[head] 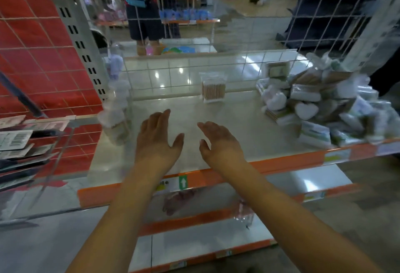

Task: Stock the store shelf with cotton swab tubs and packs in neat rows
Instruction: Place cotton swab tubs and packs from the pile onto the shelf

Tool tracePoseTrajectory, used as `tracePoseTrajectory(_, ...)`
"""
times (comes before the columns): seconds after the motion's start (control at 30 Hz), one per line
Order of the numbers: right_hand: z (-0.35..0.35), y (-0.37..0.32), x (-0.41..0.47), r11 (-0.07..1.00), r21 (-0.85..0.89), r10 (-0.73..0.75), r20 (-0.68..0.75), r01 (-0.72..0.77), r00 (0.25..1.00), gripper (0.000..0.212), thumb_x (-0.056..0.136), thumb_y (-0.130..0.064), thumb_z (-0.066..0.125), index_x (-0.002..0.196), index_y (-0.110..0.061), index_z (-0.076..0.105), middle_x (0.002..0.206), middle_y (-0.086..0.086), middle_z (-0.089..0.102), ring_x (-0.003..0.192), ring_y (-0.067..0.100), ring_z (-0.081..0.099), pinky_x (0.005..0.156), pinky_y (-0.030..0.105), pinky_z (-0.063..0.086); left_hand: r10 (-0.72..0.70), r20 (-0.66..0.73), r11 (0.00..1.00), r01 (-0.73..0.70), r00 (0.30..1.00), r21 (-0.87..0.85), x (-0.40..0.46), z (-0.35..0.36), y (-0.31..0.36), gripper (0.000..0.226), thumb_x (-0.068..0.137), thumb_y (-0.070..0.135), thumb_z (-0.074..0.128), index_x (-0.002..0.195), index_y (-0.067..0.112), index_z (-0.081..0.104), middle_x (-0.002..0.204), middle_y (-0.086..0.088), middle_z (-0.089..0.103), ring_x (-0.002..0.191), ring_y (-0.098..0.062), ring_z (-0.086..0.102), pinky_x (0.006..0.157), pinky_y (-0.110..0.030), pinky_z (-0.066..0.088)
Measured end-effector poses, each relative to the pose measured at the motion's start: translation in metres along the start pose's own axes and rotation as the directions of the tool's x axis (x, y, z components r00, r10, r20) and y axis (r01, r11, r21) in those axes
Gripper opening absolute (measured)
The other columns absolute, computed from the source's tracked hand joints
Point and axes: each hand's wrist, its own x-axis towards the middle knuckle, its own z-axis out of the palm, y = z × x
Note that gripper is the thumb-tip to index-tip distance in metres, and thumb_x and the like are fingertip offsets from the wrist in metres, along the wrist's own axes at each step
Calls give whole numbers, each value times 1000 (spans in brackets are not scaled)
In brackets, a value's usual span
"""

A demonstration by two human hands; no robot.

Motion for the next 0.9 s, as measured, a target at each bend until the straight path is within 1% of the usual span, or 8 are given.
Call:
tracePoseTrajectory(0.1,-16,33,-6,999,24,39,-49,-38,998,50,96,-22,43,144,-21,31,149,1,34,132,20,34,103,29,30,43,45,999,-44,998,9,5,22,33,65,89,34,55,145,14,28,145,-10,33,133,-29,26,109,-36,20)
tracePoseTrajectory(0.27,-44,92,-20,997,32,67,-104,-64,992,48,93,-17,47,140,-15,39,143,4,43,127,24,41,102,32,32,88,75,996,-88,993,-11,11,57,91,63,89,32,55,143,12,30,144,-8,34,130,-27,27,104,-36,27)
tracePoseTrajectory(0.43,-67,153,-27,994,47,104,-131,-99,986,46,91,-15,49,137,-12,44,141,8,45,128,25,41,104,29,29,125,104,992,-121,987,-40,15,95,141,62,89,31,56,143,13,31,143,-8,35,130,-26,28,106,-37,27)
tracePoseTrajectory(0.57,-79,194,-34,990,114,98,-195,-77,976,43,81,-9,54,123,-4,57,118,17,62,106,35,57,88,35,45,125,114,992,-120,986,-49,19,123,172,61,89,29,56,143,15,31,143,-6,35,130,-25,28,106,-38,28)
tracePoseTrajectory(0.7,-98,228,-43,992,87,102,-195,-87,975,40,85,-9,54,126,-7,56,123,14,59,110,32,54,86,36,45,177,119,982,-167,977,-93,20,150,208,59,89,28,56,142,13,33,141,-6,37,128,-24,30,103,-33,27)
tracePoseTrajectory(0.77,-105,245,-48,990,125,97,-242,-68,965,39,81,-9,53,119,-6,61,116,15,63,103,34,59,82,38,50,195,137,976,-178,971,-123,19,162,227,58,88,32,52,140,13,36,140,-7,39,126,-26,33,102,-33,28)
tracePoseTrajectory(0.83,-113,261,-54,985,150,122,-279,-83,952,38,77,-13,50,111,-8,66,109,12,67,93,31,62,75,29,48,227,146,968,-206,963,-142,17,174,245,64,80,38,45,138,11,41,135,-11,45,123,-31,38,101,-36,32)
tracePoseTrajectory(0.9,-122,277,-58,982,151,159,-302,-118,940,37,78,-14,48,109,-9,67,107,10,67,94,30,61,74,27,46,290,127,951,-271,948,-147,16,187,259,67,77,44,40,134,9,46,132,-15,49,121,-36,43,98,-40,37)
